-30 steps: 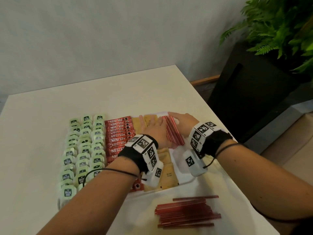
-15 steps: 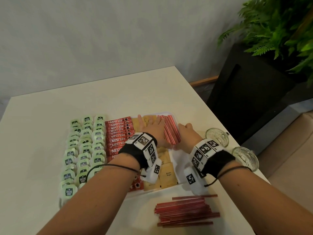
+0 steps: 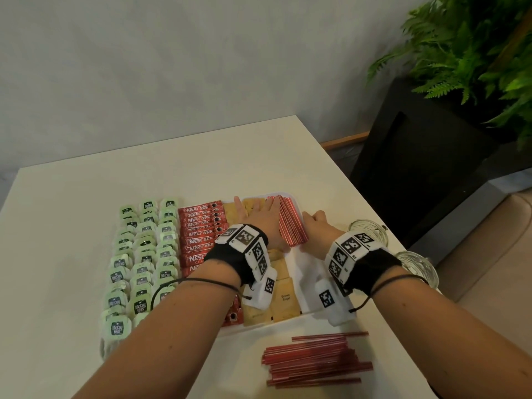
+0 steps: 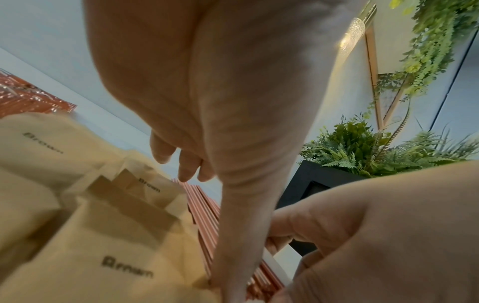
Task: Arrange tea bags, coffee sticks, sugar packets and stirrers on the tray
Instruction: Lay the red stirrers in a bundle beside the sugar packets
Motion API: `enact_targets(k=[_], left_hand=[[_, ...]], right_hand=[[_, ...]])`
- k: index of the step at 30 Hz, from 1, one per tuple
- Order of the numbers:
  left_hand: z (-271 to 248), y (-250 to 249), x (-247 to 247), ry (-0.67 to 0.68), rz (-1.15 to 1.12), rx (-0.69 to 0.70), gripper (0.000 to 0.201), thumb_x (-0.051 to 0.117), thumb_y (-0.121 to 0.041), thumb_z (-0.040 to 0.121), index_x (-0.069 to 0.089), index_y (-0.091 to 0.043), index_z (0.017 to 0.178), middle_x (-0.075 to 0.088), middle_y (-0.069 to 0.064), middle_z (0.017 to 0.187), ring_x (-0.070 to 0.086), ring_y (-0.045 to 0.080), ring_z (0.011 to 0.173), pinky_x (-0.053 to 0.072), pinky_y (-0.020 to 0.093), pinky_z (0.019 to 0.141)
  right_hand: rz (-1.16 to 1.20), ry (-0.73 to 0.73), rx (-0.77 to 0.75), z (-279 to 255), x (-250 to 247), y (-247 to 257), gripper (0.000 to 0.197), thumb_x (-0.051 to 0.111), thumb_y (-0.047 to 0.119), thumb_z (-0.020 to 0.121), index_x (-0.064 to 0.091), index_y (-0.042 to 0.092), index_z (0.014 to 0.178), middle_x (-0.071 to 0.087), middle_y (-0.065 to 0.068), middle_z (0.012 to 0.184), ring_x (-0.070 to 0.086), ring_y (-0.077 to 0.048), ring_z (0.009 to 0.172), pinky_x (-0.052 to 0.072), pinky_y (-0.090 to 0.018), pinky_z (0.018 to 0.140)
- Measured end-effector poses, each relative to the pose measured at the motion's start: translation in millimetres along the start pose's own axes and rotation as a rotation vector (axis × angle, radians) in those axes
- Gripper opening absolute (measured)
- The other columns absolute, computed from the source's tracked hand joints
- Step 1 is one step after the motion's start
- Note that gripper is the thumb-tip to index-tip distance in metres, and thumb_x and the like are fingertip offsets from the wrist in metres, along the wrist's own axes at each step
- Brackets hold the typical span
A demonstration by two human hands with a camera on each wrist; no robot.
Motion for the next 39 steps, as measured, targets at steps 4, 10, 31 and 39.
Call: enact_targets(k=[4,10,31,39], left_hand=[[-1.9,-1.0,2.3,0.009,-0.006,0.001,0.124,0.069,-0.065,0.074,-0.01,-0.015,0.156,-0.003,0.007,0.165,-0.003,0.031,0.151,-0.02,0.07,0.106],[0.4,-5.4,2.4,0.007,0.017,0.01,0.123,0.067,-0.067,0.075,-0.01,-0.014,0.156,-0.005,0.009,0.165,-0.003,0.029,0.152,-0.018,0.069,0.108],[-0.2,-6.4,7.4,0.011,0.027,0.026,0.107,0.051,-0.073,0.082,-0.005,-0.021,0.157,-0.006,0.004,0.165,-0.008,0.031,0.151,-0.019,0.069,0.108],[0.5,-5.3,7.7,0.032,0.04,-0.002,0.083,0.031,-0.067,0.094,-0.003,-0.025,0.157,-0.009,0.002,0.165,-0.009,0.032,0.151,-0.022,0.068,0.106]], right_hand=[[0.01,0.032,0.01,0.6,-0.5,2.1,0.059,0.068,0.018,0.085,0.033,0.009,0.133,0.03,-0.012,0.132,0.06,-0.029,0.104,0.048,-0.037,0.097],[-0.01,0.039,0.043,3.1,-5.0,5.2,0.054,0.062,0.014,0.089,0.033,0.007,0.135,0.03,-0.013,0.135,0.055,-0.025,0.105,0.044,-0.034,0.094],[-0.054,0.051,-0.019,1.0,-3.5,5.8,0.066,0.042,0.026,0.1,0.004,0.039,0.153,0.029,-0.016,0.129,0.052,-0.03,0.089,0.045,-0.035,0.099],[-0.131,0.084,0.02,5.5,-14.6,5.8,0.063,0.038,0.025,0.102,0.006,0.039,0.154,0.027,-0.018,0.138,0.055,-0.036,0.107,0.049,-0.039,0.096]])
Point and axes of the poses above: each hand's wrist, its own z-axis towards the middle knuckle, its own x-axis out of the palm, y = z × x, the point moved 2 cm from there along z, towards the middle knuckle
